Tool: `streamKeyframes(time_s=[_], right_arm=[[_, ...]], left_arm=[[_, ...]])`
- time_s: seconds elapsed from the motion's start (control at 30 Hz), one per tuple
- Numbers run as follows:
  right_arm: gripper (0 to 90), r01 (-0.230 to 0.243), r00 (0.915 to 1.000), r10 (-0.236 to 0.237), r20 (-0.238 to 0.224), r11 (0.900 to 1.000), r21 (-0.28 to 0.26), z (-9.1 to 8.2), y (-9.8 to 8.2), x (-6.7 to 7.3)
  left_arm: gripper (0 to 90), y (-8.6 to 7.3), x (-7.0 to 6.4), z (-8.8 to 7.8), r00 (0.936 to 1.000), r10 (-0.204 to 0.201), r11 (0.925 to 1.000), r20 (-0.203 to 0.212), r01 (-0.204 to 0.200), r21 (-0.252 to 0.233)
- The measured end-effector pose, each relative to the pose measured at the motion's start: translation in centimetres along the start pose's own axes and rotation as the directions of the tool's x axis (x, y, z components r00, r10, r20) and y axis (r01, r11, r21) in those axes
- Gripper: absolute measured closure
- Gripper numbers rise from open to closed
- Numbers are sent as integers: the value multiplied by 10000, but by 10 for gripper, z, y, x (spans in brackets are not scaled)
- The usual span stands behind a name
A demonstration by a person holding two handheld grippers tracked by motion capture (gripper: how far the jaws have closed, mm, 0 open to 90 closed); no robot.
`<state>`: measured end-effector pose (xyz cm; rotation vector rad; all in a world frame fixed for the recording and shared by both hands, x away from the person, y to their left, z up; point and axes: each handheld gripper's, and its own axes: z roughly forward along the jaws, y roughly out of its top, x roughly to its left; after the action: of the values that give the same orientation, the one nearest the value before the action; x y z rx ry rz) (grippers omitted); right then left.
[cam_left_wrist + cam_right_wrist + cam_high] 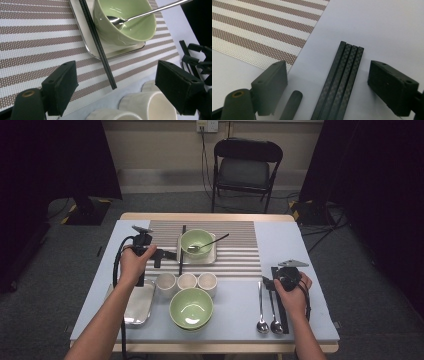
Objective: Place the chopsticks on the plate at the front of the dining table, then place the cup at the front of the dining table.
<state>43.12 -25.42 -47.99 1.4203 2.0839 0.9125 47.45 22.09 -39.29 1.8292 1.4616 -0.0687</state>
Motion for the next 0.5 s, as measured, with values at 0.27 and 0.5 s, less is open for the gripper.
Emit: streamKeyframes(time_s=[0.27, 0.5], right_arm=[[150, 4, 10000, -4, 7, 10000, 2, 0, 0, 0], [150, 6, 10000, -6, 7, 10000, 6, 0, 0, 0]], left_arm=[[177, -3, 0, -4, 9998, 180, 9998, 59, -180, 9], [177, -6, 1, -8, 9997, 227, 9997, 44, -227, 86]])
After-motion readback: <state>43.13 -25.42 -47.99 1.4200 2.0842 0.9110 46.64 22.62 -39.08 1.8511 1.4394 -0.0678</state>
